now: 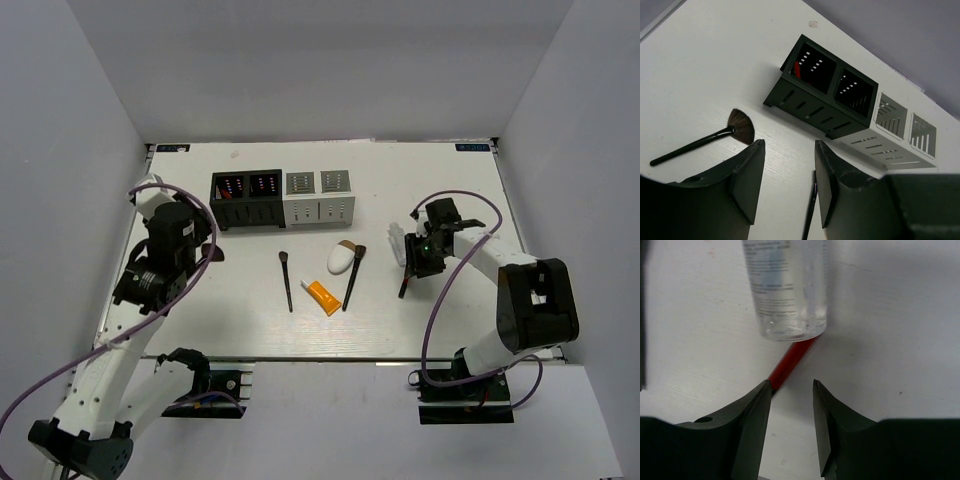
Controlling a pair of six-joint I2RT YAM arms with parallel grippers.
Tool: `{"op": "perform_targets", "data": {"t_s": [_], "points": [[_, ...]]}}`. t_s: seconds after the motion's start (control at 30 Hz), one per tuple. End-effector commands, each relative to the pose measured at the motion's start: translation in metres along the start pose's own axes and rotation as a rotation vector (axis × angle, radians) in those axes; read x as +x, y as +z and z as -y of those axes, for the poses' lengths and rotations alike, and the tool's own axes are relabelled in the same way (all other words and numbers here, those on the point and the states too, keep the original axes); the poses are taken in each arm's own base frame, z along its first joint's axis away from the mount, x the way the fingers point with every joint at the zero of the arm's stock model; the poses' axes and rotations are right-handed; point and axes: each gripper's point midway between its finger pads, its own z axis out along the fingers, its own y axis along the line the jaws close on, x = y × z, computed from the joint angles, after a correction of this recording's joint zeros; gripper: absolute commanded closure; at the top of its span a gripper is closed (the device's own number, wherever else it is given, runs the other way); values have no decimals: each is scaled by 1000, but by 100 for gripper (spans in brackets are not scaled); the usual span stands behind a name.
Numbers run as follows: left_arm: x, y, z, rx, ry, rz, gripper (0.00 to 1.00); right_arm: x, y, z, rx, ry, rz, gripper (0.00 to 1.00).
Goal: Organize the makeup
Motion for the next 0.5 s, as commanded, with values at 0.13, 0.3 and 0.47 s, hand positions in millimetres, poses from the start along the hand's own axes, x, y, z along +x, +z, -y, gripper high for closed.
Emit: {"op": "perform_targets", "data": {"t_s": [0.13, 0.3, 0.47], "points": [[12, -20, -26, -46, -55, -27, 45, -17, 8, 7, 106, 107, 83, 54], [10, -23, -29, -62, -65, -20, 45, -20, 14, 2, 98, 120, 103, 52], [9, -23, -27, -57, -69, -24, 45, -14, 23, 16, 175, 142, 73, 53]]}}
